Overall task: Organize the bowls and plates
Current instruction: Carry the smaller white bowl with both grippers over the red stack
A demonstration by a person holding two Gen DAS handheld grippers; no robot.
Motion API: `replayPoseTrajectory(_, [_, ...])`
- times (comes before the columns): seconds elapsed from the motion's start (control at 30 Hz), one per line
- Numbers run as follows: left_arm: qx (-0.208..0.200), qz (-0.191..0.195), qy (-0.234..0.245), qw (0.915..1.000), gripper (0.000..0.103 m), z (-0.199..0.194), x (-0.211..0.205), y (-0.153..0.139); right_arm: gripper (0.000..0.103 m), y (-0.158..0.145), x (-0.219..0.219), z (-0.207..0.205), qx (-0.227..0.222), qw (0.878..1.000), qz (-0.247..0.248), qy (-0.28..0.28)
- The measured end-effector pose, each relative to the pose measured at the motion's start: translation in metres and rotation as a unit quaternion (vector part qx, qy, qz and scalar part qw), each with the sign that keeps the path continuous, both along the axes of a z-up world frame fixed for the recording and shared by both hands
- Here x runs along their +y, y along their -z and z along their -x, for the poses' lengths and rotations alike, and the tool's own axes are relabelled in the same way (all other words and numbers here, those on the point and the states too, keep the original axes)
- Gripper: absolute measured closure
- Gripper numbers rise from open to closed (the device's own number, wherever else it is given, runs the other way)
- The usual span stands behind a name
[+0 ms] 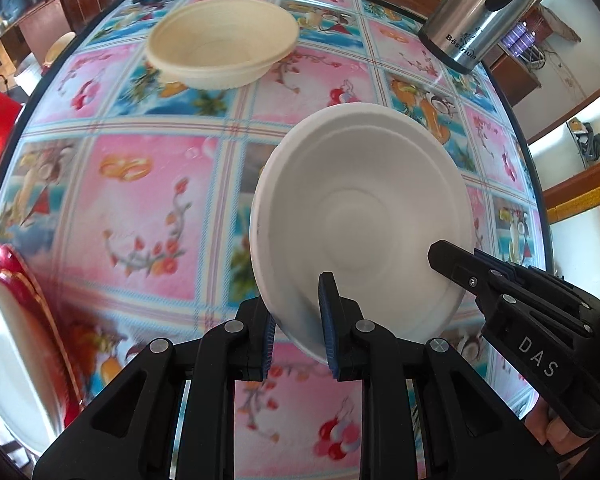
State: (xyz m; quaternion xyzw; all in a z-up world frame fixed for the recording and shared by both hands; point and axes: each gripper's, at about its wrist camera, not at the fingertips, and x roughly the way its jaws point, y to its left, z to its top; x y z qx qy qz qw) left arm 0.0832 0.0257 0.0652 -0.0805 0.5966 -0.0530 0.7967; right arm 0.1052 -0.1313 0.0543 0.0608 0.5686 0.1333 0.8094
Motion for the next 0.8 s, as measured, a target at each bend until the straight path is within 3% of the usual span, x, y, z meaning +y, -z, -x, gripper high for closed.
replayPoseTrajectory(0.8, [-0.012, 0.000, 0.009, 0.9999, 0.083, 0.043, 0.027, -0.019, 0.090, -0.019, 0.028, 0.046, -0.025, 0.999, 0.021, -0.007])
